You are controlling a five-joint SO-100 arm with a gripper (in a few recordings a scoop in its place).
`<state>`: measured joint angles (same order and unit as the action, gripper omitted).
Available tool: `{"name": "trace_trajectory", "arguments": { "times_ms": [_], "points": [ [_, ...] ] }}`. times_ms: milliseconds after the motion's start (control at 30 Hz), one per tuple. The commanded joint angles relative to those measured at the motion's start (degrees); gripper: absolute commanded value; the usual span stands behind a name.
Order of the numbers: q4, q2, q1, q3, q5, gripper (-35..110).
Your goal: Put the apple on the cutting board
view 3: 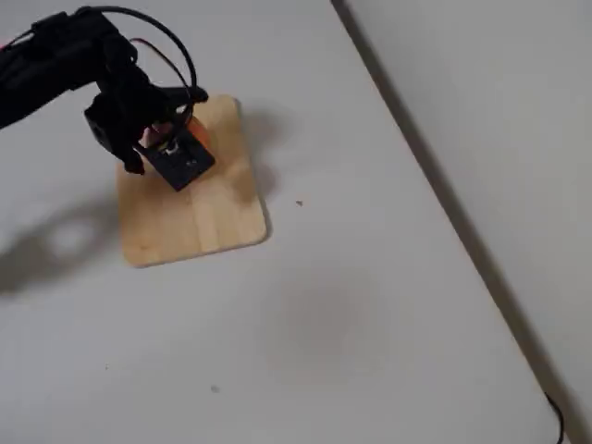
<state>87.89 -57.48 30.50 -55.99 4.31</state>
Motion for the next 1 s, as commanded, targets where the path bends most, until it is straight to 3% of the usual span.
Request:
{"name": "trace_trajectory", "arguments": {
  "times_ms": [0,300,533,833,967],
  "points": [
    [0.8,-3.0,0.9,1.1,0.8,73],
    [5.9,-15.8,-2.4,2.1,3.0,72],
    [11.4,-32.7,-8.2,4.0,4.3,62],
    [14.5,-52.0,-25.8,2.0,-1.1,4],
    [12.6,-63.0,-31.4,-11.0,-1.1,0]
  ]
}}
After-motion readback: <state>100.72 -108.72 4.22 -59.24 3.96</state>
